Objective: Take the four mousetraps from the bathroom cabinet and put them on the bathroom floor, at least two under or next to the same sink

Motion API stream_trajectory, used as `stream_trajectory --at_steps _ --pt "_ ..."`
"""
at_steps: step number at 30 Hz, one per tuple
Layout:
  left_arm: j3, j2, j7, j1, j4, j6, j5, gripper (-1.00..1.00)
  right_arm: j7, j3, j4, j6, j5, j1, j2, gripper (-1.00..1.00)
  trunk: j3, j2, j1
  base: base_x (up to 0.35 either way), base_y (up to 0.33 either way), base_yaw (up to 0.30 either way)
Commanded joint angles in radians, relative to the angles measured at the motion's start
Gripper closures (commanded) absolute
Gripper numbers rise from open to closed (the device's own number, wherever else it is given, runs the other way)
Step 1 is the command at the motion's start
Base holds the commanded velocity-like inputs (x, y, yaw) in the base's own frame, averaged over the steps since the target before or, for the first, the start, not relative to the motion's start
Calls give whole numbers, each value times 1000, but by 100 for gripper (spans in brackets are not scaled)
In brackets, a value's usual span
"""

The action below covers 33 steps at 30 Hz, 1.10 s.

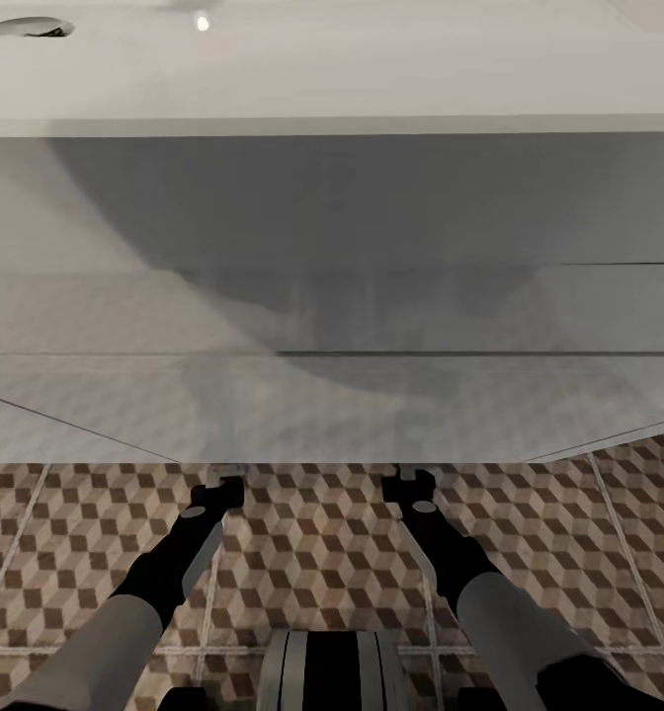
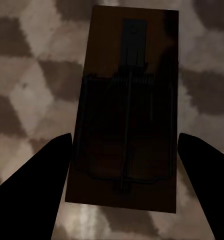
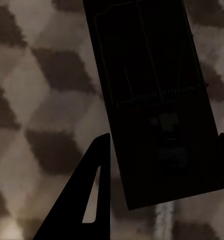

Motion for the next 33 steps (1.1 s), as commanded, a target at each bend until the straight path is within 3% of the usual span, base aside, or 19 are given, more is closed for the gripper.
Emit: stream_trajectory --at_steps 1,15,33 --pt "-5 2 8 -4 3 4 9 100 -8 8 -7 7 -11 0 -2 100 -1 0 0 0 0 0" --pt "-5 -2 8 -10 12 -10 6 100 -7 7 -16 9 -16 0 -5 100 -1 0 0 5 0 0" --pt "-5 -3 8 -10 10 -11 6 100 -16 6 -16 9 -18 0 -3 100 -1 0 0 94 0 0"
